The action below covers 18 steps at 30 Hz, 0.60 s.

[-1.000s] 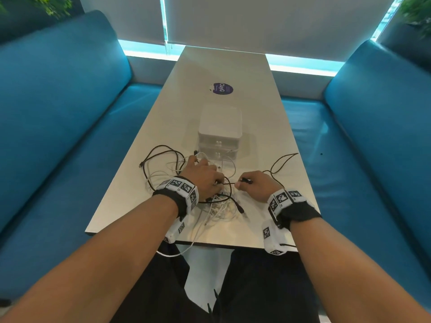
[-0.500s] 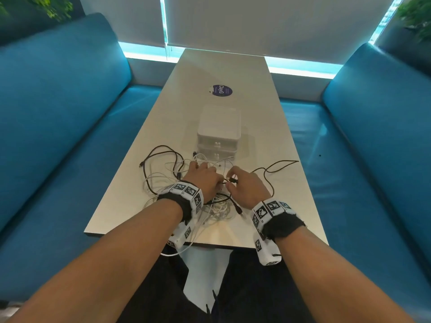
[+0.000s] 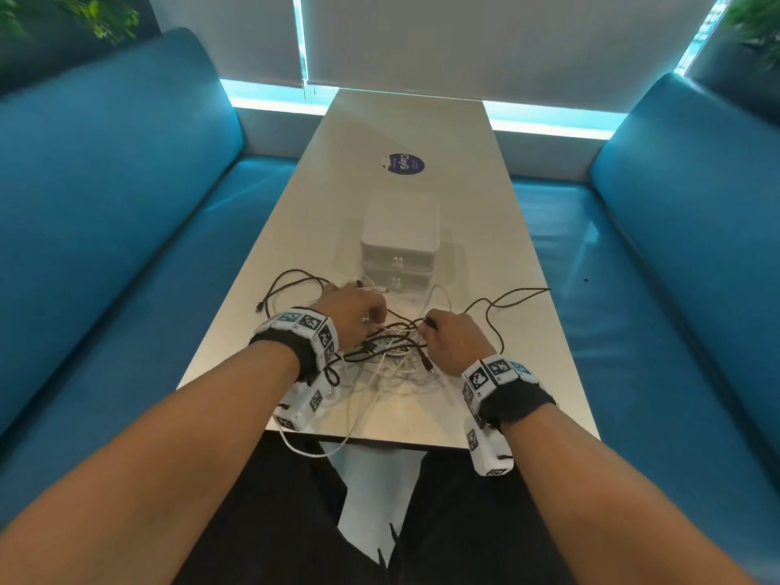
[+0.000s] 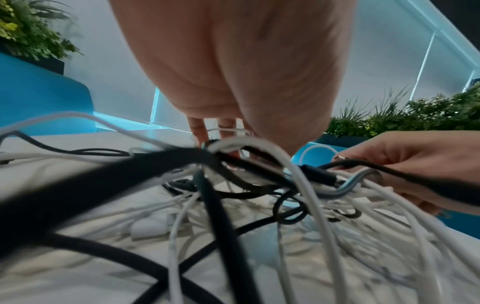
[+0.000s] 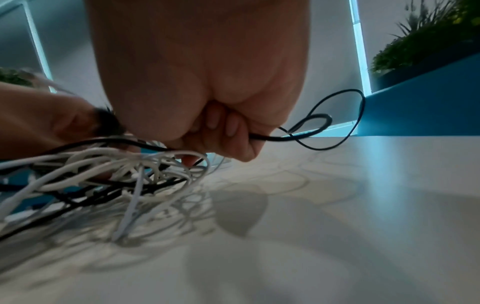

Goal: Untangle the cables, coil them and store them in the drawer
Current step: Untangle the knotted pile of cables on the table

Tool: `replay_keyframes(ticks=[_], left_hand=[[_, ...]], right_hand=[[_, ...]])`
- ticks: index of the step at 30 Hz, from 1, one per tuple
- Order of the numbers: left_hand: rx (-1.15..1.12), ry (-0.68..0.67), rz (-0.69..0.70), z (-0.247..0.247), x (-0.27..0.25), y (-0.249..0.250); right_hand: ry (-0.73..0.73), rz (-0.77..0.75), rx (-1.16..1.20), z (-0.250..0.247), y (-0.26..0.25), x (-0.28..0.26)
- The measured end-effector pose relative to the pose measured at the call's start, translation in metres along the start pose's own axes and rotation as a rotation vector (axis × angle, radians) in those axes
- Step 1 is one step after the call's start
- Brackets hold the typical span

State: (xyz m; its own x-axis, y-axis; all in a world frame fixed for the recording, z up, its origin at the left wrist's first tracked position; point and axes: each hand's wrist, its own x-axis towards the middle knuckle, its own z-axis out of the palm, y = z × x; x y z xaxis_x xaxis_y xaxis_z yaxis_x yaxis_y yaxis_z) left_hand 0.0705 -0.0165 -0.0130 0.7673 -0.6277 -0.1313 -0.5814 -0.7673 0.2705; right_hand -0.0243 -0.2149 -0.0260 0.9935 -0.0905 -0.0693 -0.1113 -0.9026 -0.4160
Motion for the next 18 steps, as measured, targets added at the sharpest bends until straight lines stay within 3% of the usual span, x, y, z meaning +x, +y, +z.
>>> replay_keyframes(ticks=[9,14,18], left_hand=[[0.107,-0.063,-0.044,0.000,-0.007,0.025],[0.043,-0.042,-0.114,-0.002,-0.001,0.037],[0.019,-0.038,-0.086,-0.007,0.000,0.041]], right_hand=[[0.039,-0.018,-0.026,0.001,0.003,-0.003],[0.054,-0.020,-0.009,0.002,0.002,-0.003],[0.060,-0.030,-0.016,0.003,-0.001,-0.001]])
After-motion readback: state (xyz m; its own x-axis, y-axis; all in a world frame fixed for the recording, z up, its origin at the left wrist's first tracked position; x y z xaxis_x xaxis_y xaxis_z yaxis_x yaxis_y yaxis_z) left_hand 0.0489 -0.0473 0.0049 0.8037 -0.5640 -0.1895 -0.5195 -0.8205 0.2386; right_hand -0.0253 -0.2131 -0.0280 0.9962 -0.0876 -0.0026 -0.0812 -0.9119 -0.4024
